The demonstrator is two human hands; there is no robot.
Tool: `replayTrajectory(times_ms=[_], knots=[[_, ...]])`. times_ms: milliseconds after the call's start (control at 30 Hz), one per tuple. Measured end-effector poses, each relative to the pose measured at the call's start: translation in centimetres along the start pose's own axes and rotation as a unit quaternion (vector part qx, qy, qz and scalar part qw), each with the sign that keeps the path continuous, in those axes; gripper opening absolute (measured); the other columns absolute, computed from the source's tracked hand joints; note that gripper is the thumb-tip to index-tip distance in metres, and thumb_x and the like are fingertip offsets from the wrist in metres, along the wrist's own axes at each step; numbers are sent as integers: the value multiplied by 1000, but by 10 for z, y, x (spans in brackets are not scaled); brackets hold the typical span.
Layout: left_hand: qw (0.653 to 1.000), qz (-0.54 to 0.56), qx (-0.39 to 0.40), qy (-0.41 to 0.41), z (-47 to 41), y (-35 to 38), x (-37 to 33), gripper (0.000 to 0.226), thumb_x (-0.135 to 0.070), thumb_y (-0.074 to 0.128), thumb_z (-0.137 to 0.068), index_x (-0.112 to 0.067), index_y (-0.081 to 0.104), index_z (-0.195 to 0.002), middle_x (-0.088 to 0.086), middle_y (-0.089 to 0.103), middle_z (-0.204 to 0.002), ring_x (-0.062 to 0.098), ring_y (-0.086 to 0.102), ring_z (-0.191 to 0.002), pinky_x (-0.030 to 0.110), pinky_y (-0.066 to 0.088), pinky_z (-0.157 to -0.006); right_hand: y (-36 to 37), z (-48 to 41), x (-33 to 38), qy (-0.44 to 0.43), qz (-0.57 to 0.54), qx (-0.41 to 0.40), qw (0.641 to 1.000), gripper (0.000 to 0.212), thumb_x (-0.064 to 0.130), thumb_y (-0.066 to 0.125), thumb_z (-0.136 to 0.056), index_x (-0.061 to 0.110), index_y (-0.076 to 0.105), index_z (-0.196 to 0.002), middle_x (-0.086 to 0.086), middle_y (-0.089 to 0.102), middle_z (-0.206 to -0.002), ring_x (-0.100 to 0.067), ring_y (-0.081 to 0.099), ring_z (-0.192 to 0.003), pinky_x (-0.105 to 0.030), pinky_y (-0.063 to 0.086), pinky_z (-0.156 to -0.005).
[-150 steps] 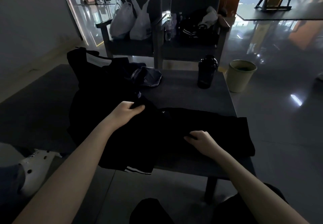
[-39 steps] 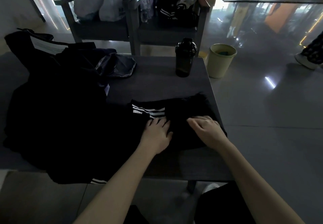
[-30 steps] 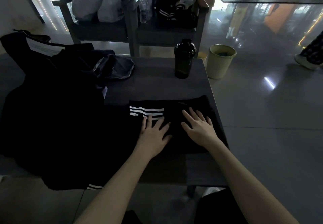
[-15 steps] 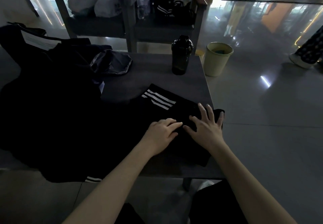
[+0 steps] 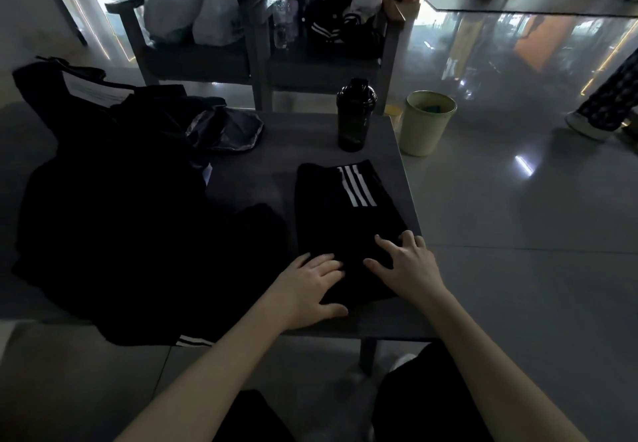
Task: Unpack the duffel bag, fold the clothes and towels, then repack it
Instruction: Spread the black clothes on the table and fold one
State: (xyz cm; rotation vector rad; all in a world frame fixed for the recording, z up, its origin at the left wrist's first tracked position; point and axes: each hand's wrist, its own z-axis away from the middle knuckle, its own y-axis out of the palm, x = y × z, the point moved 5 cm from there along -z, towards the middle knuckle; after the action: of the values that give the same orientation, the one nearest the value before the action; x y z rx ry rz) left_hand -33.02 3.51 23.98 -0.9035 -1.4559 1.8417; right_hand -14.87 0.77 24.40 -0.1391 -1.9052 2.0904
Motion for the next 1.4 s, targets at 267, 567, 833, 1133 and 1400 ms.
replayTrajectory(times_ms=[267,567,833,1133,1400], knots=[[999,-1,-41,-18,11,-1,0,38,-48,56,-88,-25,55,-118,-4,0,-161,19,-15,-146,38,-7,-119,0,26,7,-119,58,33,991,90,79,16,-72,28,40,-142,9,-2,-160,-18,-9,-146,-44,-4,-117],[999,12,18,-40,14,-12,4,42,-44,43,-97,-22,46,-133,-9,27,-155,14,11,-147,36,10,-118,-3,37,0,-200,76,86,973,128,96,26,-47,21,19,-151,3,4,-160,-8,-18,-142,-41,-14,-116],[998,25,-32,-40,0,-28,13,26,-28,51,-93,-21,61,-116,-1,58,-129,19,49,-124,32,36,-104,0,27,-12,-207,30,107,972,99,51,64,-73,26,10,-152,7,-1,-160,-10,-5,-146,-31,-7,-116],[911,384,-67,-131,0,-58,32,11,-29,61,-92,-26,66,-82,4,67,-76,12,61,-65,24,47,-61,-12,21,-32,-155,-215,49,963,43,21,77,-73,13,66,-114,1,69,-92,-14,66,-84,-36,53,-78],[884,447,101,-92,4,-36,41,80,-27,84,-68,-32,44,-137,-12,60,-119,4,58,-110,26,48,-97,-27,2,-30,-90,-287,-55,952,8,18,70,-84,15,69,-92,14,58,-67,-16,61,-68,-32,49,-69]])
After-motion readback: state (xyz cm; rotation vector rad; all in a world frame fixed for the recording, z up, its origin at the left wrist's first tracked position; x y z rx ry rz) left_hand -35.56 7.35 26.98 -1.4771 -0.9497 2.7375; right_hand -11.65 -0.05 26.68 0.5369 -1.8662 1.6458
